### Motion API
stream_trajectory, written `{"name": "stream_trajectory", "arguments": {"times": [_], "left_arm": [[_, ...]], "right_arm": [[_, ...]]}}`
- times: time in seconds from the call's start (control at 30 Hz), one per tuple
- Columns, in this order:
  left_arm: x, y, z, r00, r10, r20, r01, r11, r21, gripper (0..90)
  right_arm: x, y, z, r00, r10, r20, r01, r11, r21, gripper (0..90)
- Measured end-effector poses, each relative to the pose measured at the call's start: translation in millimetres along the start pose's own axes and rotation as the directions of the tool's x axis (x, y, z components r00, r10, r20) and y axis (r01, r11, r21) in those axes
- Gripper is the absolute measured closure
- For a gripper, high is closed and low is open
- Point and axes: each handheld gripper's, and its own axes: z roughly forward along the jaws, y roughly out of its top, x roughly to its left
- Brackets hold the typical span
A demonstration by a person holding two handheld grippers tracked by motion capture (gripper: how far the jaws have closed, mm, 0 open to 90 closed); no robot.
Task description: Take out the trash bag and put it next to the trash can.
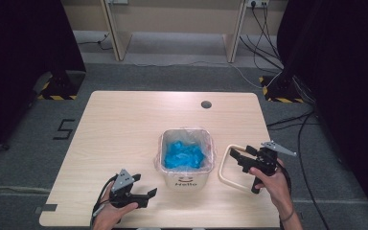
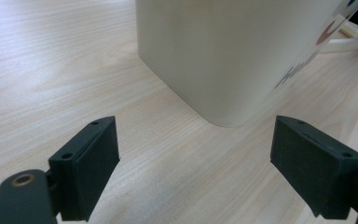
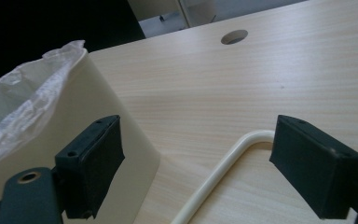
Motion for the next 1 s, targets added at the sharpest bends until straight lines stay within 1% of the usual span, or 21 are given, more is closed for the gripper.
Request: {"name": "stream_trajectory", "arguments": {"times": [0.03,0.1,0.2,0.27,0.3,0.37,0.47,0.53,0.63,0.8,0.83,0.9,1.0], "left_arm": [[-0.3,0.2,-0.1,1.0000,-0.001,0.001,0.001,1.0000,0.000,14.5],[-1.3,0.4,0.0,1.0000,-0.002,0.003,0.002,1.0000,-0.002,14.5],[-3.1,1.4,-0.1,1.0000,-0.003,0.009,0.003,1.0000,-0.004,14.5],[-4.3,2.3,-0.8,0.9999,-0.005,0.014,0.005,0.9999,-0.011,14.5],[-4.8,2.6,-1.3,0.9999,-0.004,0.015,0.005,0.9999,-0.014,14.5],[-5.7,3.8,-2.9,0.9999,-0.004,0.016,0.005,0.9998,-0.017,14.5],[-7.8,7.8,-5.4,0.9994,-0.018,0.030,0.019,0.9990,-0.040,14.5],[-10.2,10.7,-7.5,0.9996,-0.007,0.029,0.008,0.9987,-0.050,14.5],[-14.5,16.7,-10.5,0.9993,0.005,0.036,-0.002,0.9974,-0.073,14.5],[-21.5,29.6,-13.9,0.9989,0.030,0.036,-0.026,0.9939,-0.107,14.5],[-23.1,32.2,-14.0,0.9988,0.034,0.035,-0.030,0.9932,-0.113,14.5],[-26.5,37.5,-13.8,0.9982,0.047,0.036,-0.042,0.9914,-0.124,14.5],[-31.8,46.0,-12.8,0.9971,0.066,0.038,-0.060,0.9894,-0.132,14.5]], "right_arm": [[1.8,0.8,-0.3,1.0000,-0.008,-0.006,0.008,1.000,0.001,18.5],[6.0,1.6,-0.6,0.9995,-0.029,-0.015,0.029,0.999,0.026,21.4],[12.3,1.5,0.6,0.9963,-0.080,-0.033,0.081,0.996,0.047,22.5],[16.0,2.1,1.5,0.9945,-0.094,-0.045,0.097,0.994,0.058,23.2],[17.8,2.9,2.0,0.9945,-0.092,-0.050,0.095,0.994,0.059,22.7],[20.9,5.9,2.4,0.9937,-0.083,-0.076,0.087,0.994,0.061,21.9],[26.0,11.4,3.2,0.9906,-0.084,-0.108,0.091,0.994,0.063,20.0],[30.4,14.4,4.1,0.9877,-0.086,-0.130,0.093,0.994,0.050,19.8],[37.6,19.4,5.6,0.9846,-0.077,-0.157,0.085,0.995,0.048,19.4],[47.9,28.3,13.0,0.9808,-0.102,-0.166,0.109,0.994,0.031,17.9],[50.2,29.7,15.4,0.9806,-0.115,-0.159,0.122,0.992,0.037,17.8],[55.3,31.9,20.6,0.9774,-0.150,-0.149,0.159,0.986,0.044,17.6],[62.6,34.4,27.1,0.9707,-0.187,-0.151,0.198,0.979,0.058,16.7]]}}
